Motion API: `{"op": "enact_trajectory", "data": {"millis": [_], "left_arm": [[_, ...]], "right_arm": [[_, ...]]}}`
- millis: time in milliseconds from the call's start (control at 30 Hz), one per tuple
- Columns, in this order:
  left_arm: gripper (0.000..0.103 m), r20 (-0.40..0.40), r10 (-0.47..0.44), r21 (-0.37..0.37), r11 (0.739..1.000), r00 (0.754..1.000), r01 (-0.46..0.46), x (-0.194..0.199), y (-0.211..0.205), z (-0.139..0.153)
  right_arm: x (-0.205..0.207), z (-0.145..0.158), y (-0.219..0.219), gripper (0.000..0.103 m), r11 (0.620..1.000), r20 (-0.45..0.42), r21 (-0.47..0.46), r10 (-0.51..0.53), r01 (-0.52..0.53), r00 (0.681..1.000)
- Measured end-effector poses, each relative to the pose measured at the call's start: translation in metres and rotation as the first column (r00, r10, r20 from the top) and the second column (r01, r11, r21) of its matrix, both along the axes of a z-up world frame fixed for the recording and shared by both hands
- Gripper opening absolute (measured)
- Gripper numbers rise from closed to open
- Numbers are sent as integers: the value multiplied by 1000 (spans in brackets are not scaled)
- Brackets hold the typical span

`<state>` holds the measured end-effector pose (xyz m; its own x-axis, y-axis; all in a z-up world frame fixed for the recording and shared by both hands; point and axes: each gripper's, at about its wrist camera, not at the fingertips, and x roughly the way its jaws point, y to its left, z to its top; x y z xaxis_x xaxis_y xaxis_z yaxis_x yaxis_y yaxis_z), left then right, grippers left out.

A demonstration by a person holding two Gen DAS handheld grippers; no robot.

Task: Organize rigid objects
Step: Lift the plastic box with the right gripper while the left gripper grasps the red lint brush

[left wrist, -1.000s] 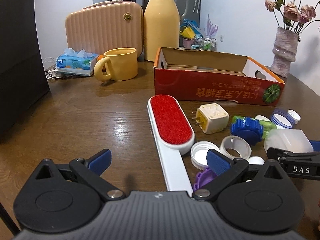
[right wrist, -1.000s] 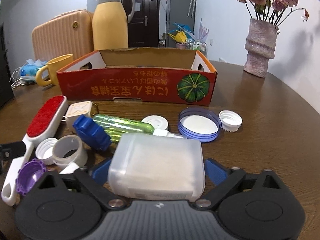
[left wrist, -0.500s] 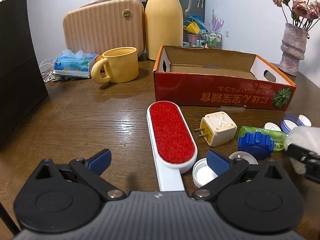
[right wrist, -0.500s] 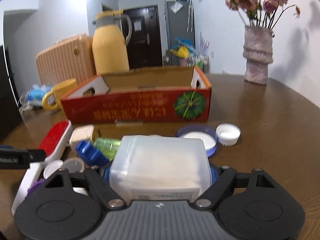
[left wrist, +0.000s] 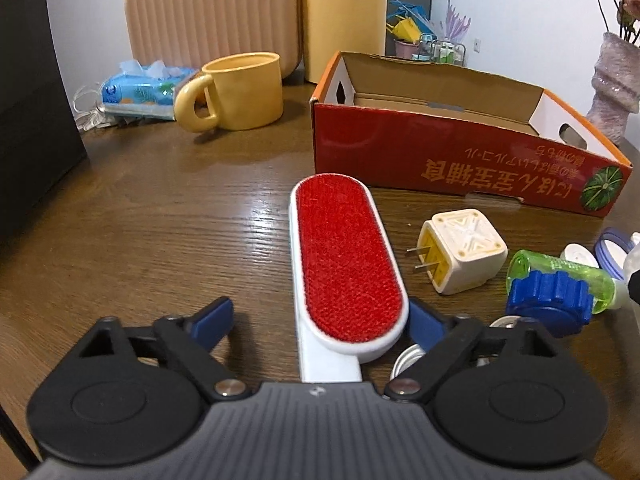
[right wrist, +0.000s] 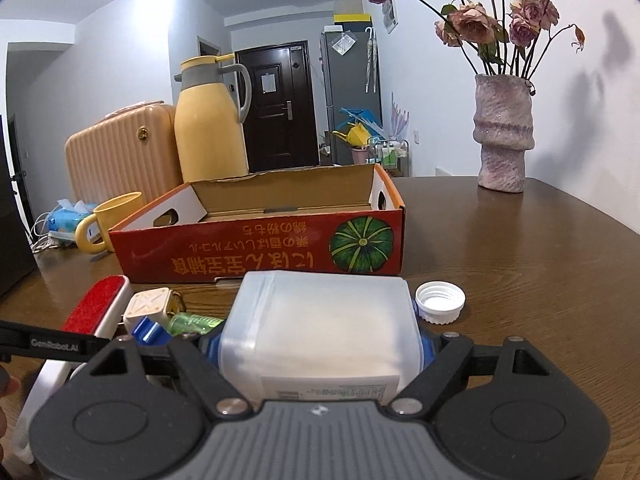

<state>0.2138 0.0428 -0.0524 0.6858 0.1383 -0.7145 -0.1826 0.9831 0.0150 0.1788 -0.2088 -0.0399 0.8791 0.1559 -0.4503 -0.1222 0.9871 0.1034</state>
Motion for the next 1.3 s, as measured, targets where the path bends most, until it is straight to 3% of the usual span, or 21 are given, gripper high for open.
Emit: {"op": "enact_trajectory", "data": {"millis": [100, 167, 200, 633, 967, 1300], "left_arm": [[77, 16, -11, -2, 1000, 1000, 11, -2, -1, 0], [59, 30, -22, -5, 1000, 999, 22, -3, -2, 1], [57, 37, -27, -6, 1000, 999, 27, -4, -2, 1], [57, 94, -21, 11, 1000, 995, 20, -16, -1, 15], [57, 205, -68, 42, 997, 976, 60, -32, -10, 63], [57, 262, -104, 41, 994, 959, 97, -12, -25, 93]], "right_arm": [[0, -1, 0, 82, 1000, -1, 5, 4, -4, 1000], [-1, -1, 0, 82, 1000, 1, 6, 6, -6, 1000], [-1, -2, 0, 82, 1000, 0, 6, 7, -7, 1000], [-5, 1, 2, 82, 1000, 32, 4, 3, -3, 999], [-13, 26, 4, 82, 998, 62, 17, 57, -58, 996], [12, 60, 8, 82, 997, 117, 23, 74, -77, 990]]}}
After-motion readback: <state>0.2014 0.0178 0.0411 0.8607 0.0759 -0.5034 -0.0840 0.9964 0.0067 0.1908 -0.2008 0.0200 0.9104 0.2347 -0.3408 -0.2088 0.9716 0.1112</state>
